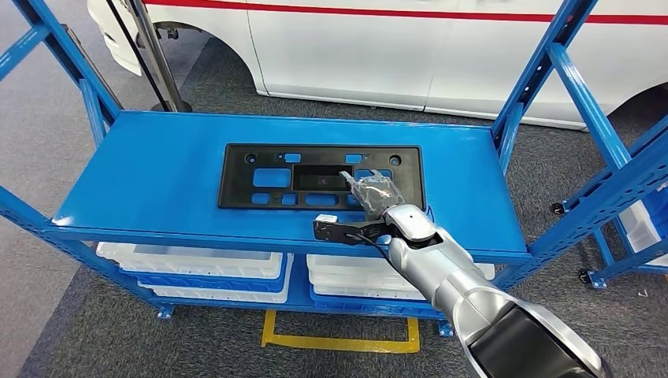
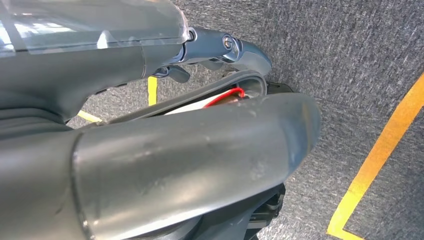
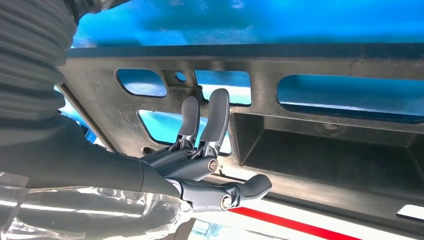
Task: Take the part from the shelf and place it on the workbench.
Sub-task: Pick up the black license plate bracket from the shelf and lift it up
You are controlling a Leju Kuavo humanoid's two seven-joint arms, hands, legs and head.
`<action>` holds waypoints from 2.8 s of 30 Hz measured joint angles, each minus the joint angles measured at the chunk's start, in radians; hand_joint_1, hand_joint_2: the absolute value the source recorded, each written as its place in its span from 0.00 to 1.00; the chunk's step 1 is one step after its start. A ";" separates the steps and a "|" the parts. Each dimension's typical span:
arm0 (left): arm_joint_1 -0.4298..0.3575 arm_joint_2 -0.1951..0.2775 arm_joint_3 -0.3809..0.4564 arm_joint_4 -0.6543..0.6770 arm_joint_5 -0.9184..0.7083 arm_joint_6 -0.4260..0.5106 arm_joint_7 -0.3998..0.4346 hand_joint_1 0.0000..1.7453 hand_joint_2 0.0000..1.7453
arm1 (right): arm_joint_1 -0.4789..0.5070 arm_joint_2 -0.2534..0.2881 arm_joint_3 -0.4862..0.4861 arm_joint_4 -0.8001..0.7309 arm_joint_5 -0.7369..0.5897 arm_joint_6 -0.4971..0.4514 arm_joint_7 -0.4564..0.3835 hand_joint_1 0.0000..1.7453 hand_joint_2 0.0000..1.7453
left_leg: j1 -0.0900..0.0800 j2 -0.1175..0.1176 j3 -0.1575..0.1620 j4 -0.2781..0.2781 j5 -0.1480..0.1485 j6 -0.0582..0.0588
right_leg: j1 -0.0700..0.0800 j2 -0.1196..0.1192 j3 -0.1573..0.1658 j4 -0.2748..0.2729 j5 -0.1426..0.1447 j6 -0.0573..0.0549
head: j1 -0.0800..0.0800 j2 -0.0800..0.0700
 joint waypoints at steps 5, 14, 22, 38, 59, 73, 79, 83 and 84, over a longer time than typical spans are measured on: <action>0.000 0.000 0.000 0.000 -0.001 0.000 -0.001 0.00 0.00 | 0.000 0.000 0.000 0.000 0.000 0.010 -0.009 0.00 0.00 | 0.000 0.000 0.000 0.000 0.000 0.000 | 0.000 0.000 0.000 0.000 0.000 0.000 | 0.000 0.000; 0.000 0.000 0.000 0.000 -0.003 -0.005 -0.005 0.00 0.00 | -0.002 0.000 0.000 0.000 -0.004 0.015 -0.016 0.00 0.00 | 0.000 0.000 0.000 0.000 0.000 0.000 | 0.000 0.000 0.000 0.000 0.000 0.000 | 0.000 0.000; 0.005 0.006 0.011 0.002 0.043 -0.033 -0.014 0.00 0.00 | -0.004 0.026 0.000 -0.008 -0.005 0.046 -0.017 0.00 0.00 | 0.000 0.002 0.000 0.000 0.000 0.000 | 0.001 0.001 0.000 0.001 0.000 0.000 | 0.000 0.000; 0.022 0.029 0.045 0.012 0.038 -0.036 -0.021 0.00 0.00 | -0.042 0.102 0.002 -0.060 -0.083 0.063 -0.064 0.00 0.00 | 0.001 0.001 0.000 0.000 0.000 -0.002 | 0.000 -0.001 -0.001 0.002 -0.002 -0.004 | 0.000 0.000; 0.015 0.002 0.021 0.012 0.021 -0.011 -0.008 0.00 0.00 | -0.025 -0.021 0.001 -0.224 -0.090 0.080 -0.071 0.00 0.00 | 0.002 0.000 0.000 0.000 0.000 -0.002 | 0.000 -0.001 -0.002 0.002 -0.002 -0.003 | 0.000 0.000; 0.013 0.001 0.008 0.012 0.019 -0.014 0.008 0.00 0.00 | -0.021 -0.021 0.001 -0.213 -0.101 0.083 -0.083 0.00 0.00 | 0.001 0.000 0.000 0.000 0.000 -0.002 | 0.000 -0.001 -0.002 0.002 -0.002 -0.003 | 0.000 0.000; 0.012 0.001 0.003 0.012 0.018 -0.017 0.002 0.00 0.00 | -0.020 -0.021 0.001 -0.213 -0.103 0.087 -0.085 0.00 0.00 | 0.001 0.000 0.000 0.000 0.000 -0.002 | 0.000 -0.001 -0.002 0.002 -0.002 -0.003 | 0.000 0.000; 0.012 0.001 0.001 0.012 0.018 -0.018 0.002 0.00 0.00 | -0.019 -0.021 0.001 -0.213 -0.108 0.090 -0.090 0.00 0.00 | 0.001 0.000 0.000 0.000 0.000 -0.002 | 0.000 -0.001 -0.002 0.002 -0.002 -0.003 | 0.000 0.000; 0.012 0.001 0.001 0.012 0.018 -0.018 0.002 0.00 0.00 | -0.018 -0.021 0.001 -0.213 -0.111 0.090 -0.092 0.00 0.00 | 0.001 0.000 0.000 0.000 0.000 -0.002 | 0.000 -0.001 -0.002 0.002 -0.002 -0.003 | 0.000 0.000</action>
